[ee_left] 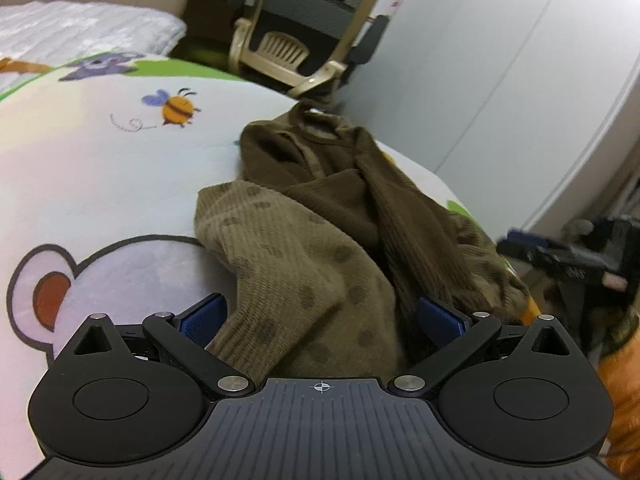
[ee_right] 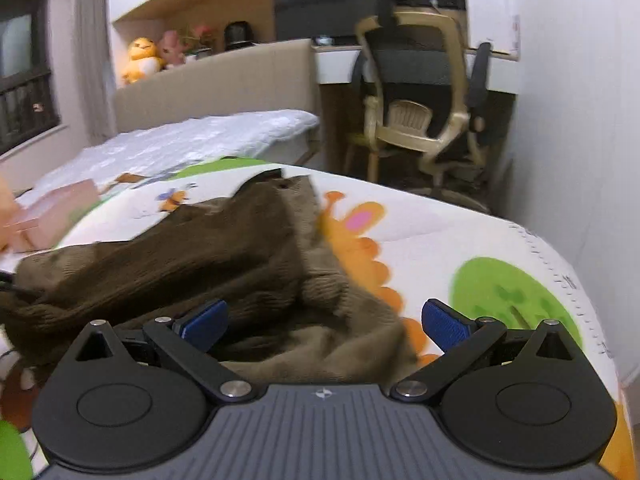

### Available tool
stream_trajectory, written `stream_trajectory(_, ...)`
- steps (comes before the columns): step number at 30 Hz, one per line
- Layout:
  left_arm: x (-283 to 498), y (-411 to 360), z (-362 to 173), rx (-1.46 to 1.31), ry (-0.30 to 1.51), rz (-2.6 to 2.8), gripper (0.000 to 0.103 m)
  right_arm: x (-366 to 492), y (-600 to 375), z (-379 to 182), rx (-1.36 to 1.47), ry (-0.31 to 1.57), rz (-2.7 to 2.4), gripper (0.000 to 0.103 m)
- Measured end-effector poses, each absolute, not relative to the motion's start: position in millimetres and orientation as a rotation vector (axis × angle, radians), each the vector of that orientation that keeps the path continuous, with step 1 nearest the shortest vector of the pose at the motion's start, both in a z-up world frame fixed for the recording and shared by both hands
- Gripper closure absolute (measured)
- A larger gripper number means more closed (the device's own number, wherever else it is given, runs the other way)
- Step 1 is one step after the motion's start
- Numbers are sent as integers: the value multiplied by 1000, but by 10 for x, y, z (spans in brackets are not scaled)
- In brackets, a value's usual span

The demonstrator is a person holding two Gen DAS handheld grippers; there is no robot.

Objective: Fold clothes
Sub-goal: 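Grasp the dress fabric with the left gripper while the right gripper grasps another edge, then lift the dress with both grippers and shake it out, then release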

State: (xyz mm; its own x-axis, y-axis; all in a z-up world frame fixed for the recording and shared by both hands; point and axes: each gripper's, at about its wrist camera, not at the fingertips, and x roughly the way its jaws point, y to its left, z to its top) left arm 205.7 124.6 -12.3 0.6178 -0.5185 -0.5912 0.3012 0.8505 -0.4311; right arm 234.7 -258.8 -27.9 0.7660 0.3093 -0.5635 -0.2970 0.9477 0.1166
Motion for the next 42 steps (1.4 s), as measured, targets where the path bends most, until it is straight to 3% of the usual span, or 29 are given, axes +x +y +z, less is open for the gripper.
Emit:
stream_trajectory(1, 2055, 1242, -137, -309, 776, -480, 0, 2393, -2620, -351, 46, 652, 325, 1)
stream_trajectory(3, 2060, 1222, -177, -332, 786, -485, 1, 2486, -2684, -495, 96, 726, 315, 19)
stream_trajectory(5, 2057, 1163, -211, -344, 792, -500, 7, 2483, -2695, -613, 105, 746, 317, 46)
stream_trajectory(7, 2071, 1095, -240, -349, 801, -514, 52, 2394, -2619, -676, 83, 717, 320, 52)
stream_trajectory(8, 2085, 1072, -255, -356, 807, -512, 60, 2349, -2584, -674, 80, 718, 324, 62)
stream_trajectory(9, 2082, 1054, -260, -363, 813, -504, 74, 2305, -2549, -673, 76, 718, 327, 68)
stream_trajectory(10, 2076, 1036, -263, -370, 818, -497, 83, 2242, -2518, -666, 71, 722, 335, 79)
stream_trajectory(13, 1866, 973, -169, -332, 817, -504, 87, 1958, -2448, -622, 36, 752, 371, 82)
stream_trajectory(21, 791, 968, -17, -288, 860, -588, 87, 731, -2702, -514, -31, 822, 451, 83)
stream_trajectory(23, 532, 917, -81, -273, 898, -629, 86, 467, -2798, -496, -51, 824, 453, 79)
stream_trajectory(26, 335, 858, -112, -200, 922, -625, 66, 258, -2891, -340, -126, 745, 422, 63)
stream_trajectory(28, 325, 901, -12, -171, 893, -604, 53, 164, -2837, -161, -183, 671, 428, 60)
stream_trajectory(32, 426, 1076, 308, -184, 789, -546, 39, 127, -2617, 89, -141, 618, 571, 51)
stream_trajectory(34, 485, 1132, 472, -186, 724, -510, 23, 105, -2406, 115, -157, 609, 684, 45)
stream_trajectory(42, 728, 1076, 891, -193, 634, -428, 13, -246, -1469, -144, -450, 499, 1143, 27)
